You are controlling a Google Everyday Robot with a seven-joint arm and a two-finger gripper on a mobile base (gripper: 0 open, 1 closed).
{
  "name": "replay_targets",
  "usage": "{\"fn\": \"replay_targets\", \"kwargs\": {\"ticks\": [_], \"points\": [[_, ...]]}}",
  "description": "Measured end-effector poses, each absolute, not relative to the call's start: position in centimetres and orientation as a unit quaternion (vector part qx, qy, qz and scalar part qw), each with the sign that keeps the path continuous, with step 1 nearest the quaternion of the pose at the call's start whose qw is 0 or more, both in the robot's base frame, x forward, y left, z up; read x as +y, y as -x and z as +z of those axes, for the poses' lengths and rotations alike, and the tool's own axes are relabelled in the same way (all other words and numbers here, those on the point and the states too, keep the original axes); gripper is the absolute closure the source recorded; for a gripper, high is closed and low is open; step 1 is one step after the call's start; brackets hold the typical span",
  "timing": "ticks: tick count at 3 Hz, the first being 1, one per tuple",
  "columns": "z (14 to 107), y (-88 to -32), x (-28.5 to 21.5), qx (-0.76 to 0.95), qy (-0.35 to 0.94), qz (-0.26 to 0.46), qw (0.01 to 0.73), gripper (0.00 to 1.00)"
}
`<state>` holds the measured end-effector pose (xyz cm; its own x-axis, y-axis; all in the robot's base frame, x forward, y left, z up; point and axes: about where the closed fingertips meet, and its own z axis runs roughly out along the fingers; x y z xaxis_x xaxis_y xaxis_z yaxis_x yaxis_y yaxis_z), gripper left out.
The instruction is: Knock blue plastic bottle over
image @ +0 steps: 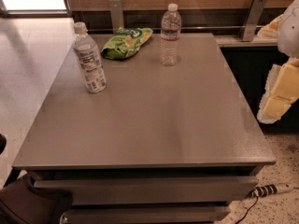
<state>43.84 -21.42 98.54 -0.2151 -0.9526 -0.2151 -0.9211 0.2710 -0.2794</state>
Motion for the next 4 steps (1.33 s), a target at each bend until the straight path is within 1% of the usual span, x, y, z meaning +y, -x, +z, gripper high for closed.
{"fn": "replay_targets", "kwargs": {"ticks": [1, 2, 3, 4], "points": [[98.5, -44.0, -21.3, 0.778, 0.601, -0.044, 0.177, 0.00], [98.6, -46.8, -19.1, 0.776, 0.584, -0.029, 0.237, 0.00], [96.0, -48.9, -14.3, 0.768, 0.551, 0.051, 0.321, 0.00], [95.8, -50.8, -9.8, 0.740, 0.529, 0.117, 0.400, 0.00]]}}
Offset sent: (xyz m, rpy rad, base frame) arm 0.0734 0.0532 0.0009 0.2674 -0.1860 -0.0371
